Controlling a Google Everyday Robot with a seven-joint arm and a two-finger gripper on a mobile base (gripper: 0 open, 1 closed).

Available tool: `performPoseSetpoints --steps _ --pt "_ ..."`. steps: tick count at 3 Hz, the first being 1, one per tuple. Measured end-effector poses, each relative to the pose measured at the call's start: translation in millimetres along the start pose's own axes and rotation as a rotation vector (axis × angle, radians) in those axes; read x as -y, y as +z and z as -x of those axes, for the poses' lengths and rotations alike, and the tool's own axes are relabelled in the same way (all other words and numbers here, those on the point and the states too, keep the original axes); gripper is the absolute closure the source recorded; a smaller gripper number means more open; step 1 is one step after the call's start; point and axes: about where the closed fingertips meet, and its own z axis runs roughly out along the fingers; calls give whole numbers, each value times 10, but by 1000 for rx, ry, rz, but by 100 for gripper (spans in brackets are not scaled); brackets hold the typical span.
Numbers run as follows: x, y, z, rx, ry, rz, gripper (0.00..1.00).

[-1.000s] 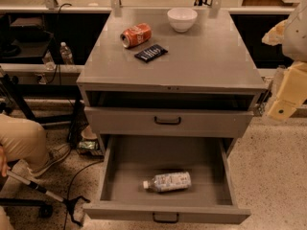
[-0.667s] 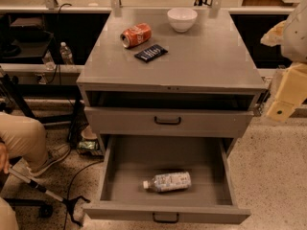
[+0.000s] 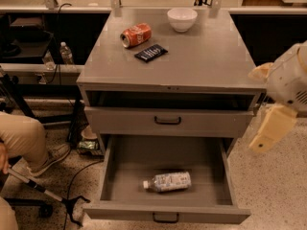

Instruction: Pick blue plastic bottle from middle drawer and place on counter

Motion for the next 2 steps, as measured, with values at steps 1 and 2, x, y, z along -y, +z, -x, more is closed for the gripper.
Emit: performPoseSetpoints --steps 1,2 --pt "-271 635 -89 44 42 51 0" --pt "-430 875 -188 31 55 78 0"
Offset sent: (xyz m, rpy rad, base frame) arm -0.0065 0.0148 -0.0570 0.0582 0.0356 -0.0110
